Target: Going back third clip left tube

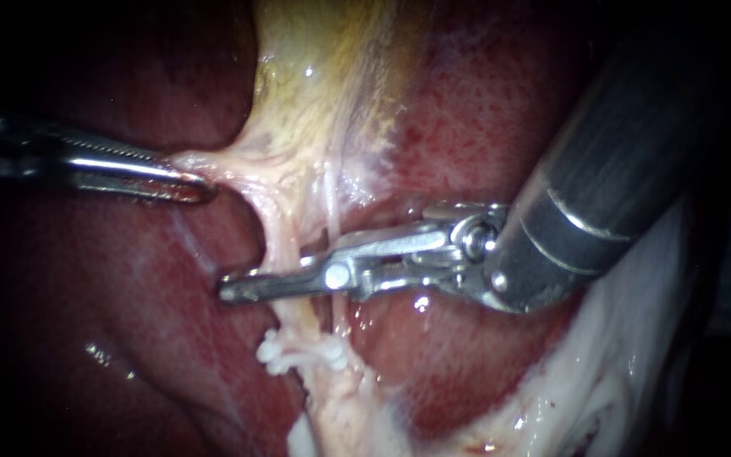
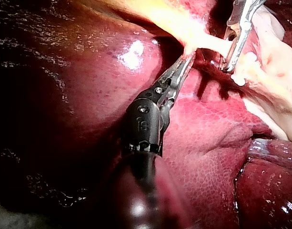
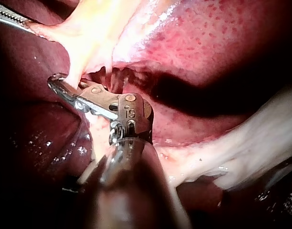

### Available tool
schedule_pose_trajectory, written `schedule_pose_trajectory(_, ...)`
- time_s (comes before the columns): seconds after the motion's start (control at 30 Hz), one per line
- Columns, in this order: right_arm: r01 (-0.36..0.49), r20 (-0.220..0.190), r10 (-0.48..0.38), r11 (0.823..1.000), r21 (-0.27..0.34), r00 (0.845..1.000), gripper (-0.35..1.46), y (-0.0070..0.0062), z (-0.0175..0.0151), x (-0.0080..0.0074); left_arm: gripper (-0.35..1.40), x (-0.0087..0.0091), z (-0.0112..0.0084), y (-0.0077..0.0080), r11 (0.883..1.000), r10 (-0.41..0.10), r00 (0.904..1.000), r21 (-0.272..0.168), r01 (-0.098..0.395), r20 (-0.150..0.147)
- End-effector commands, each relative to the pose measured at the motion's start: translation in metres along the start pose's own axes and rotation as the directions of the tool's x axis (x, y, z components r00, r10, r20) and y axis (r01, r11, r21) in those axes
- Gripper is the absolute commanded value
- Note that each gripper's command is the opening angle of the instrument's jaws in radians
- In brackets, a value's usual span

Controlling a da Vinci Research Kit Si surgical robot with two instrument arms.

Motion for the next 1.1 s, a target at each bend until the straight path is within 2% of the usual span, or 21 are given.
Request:
schedule_pose_trajectory(0.03, 0.012, 0.004, -0.012, 1.000, 0.004, 1.000, -0.29, 0.0001, 0.0002, -0.0001, -0.35, 0.0000, -0.0001, 0.0000, 1.000, 0.000, 1.0000, -0.001, 0.000, 0.000)
schedule_pose_trajectory(0.1, 0.068, 0.007, -0.068, 0.998, 0.005, 0.998, 0.11, 0.0005, 0.0007, -0.0004, -0.35, 0.0000, -0.0001, 0.0000, 1.000, 0.000, 1.0000, -0.001, 0.000, 0.000)
schedule_pose_trajectory(0.17, 0.096, 0.007, -0.096, 0.995, 0.002, 0.995, 0.35, 0.0012, 0.0015, -0.0008, -0.35, 0.0000, -0.0001, 0.0000, 1.000, 0.000, 1.0000, -0.001, 0.000, 0.000)
schedule_pose_trajectory(0.2, 0.104, 0.009, -0.104, 0.995, 0.003, 0.995, 0.39, 0.0015, 0.0018, -0.0010, -0.35, 0.0000, -0.0001, 0.0000, 1.000, 0.000, 1.0000, -0.001, 0.000, 0.000)
schedule_pose_trajectory(0.37, 0.202, -0.008, -0.202, 0.979, -0.037, 0.979, 0.47, 0.0034, 0.0028, -0.0019, -0.35, 0.0000, -0.0002, 0.0000, 1.000, 0.000, 1.0000, -0.001, 0.000, 0.000)
schedule_pose_trajectory(0.5, 0.255, -0.029, -0.259, 0.963, -0.086, 0.966, 0.49, 0.0048, 0.0020, -0.0015, -0.35, 0.0000, -0.0002, 0.0000, 1.000, 0.000, 1.0000, -0.002, 0.000, 0.000)
schedule_pose_trajectory(0.57, 0.270, -0.029, -0.274, 0.959, -0.090, 0.961, 0.49, 0.0052, 0.0014, -0.0014, -0.35, 0.0000, -0.0002, 0.0000, 1.000, 0.000, 1.0000, -0.002, 0.000, 0.000)
schedule_pose_trajectory(0.9, 0.312, -0.025, -0.315, 0.946, -0.093, 0.949, 0.49, 0.0050, -0.0007, -0.0022, -0.35, -0.0001, -0.0003, 0.0000, 1.000, 0.001, 1.0000, -0.002, -0.001, 0.000)
schedule_pose_trajectory(1.1, 0.311, -0.016, -0.314, 0.946, -0.087, 0.949, 0.49, 0.0046, -0.0025, -0.0025, -0.35, -0.0001, -0.0003, 0.0000, 1.000, 0.001, 1.0000, -0.003, -0.001, 0.001)
